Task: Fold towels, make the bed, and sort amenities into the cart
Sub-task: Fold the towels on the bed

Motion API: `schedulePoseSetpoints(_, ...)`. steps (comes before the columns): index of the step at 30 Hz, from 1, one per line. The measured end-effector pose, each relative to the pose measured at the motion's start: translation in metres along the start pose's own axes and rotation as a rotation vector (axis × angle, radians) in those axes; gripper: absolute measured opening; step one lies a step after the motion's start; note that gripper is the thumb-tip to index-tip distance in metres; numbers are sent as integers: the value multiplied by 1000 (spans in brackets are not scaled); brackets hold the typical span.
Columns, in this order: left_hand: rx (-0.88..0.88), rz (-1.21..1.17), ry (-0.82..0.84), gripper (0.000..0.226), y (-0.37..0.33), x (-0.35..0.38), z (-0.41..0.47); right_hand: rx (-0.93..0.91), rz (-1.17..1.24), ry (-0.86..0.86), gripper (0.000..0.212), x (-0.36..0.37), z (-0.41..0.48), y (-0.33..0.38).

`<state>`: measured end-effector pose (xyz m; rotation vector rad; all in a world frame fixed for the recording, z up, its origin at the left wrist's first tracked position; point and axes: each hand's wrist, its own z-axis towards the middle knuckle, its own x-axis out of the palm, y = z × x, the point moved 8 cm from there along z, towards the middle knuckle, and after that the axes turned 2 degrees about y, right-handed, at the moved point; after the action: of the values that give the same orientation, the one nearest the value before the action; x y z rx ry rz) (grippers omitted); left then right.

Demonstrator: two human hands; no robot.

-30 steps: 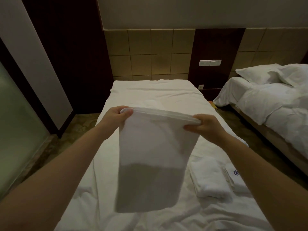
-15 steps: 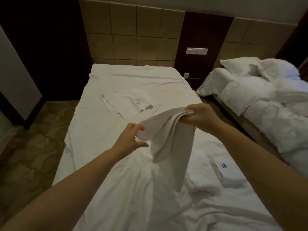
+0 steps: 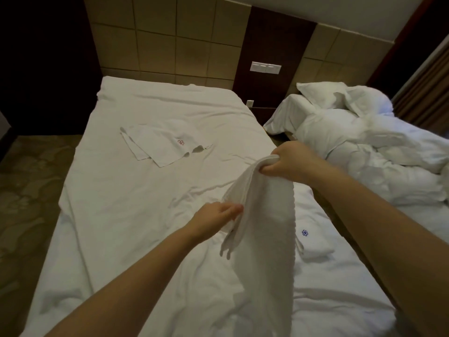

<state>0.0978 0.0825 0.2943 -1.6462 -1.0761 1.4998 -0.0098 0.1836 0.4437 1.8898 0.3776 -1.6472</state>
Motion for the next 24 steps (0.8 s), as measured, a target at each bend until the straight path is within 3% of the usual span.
schedulePoseSetpoints(5, 6, 391, -27, 94, -9, 8, -2, -27, -47, 0, 42, -8, -8, 6)
schedulePoseSetpoints(7, 13, 476, -114, 84, -9, 12, -1, -54, -28, 17, 38, -12, -15, 10)
schedulePoseSetpoints(10, 58, 371, -199, 38, -8, -7, 1, -117, 46, 84, 30, -16, -29, 13)
schedulePoseSetpoints(15, 36, 126, -108, 22, 2, -48, 11, -72, 190, 113, 10, -29, -54, -8)
schedulePoseSetpoints(18, 56, -261, -100, 38, -7, -82, 12, 7, 294, 57, 15, -31, -64, -31)
schedulePoseSetpoints(24, 87, -564, 36, 41, -34, -98, 25, 104, 519, -26, 20, -12, -59, -68)
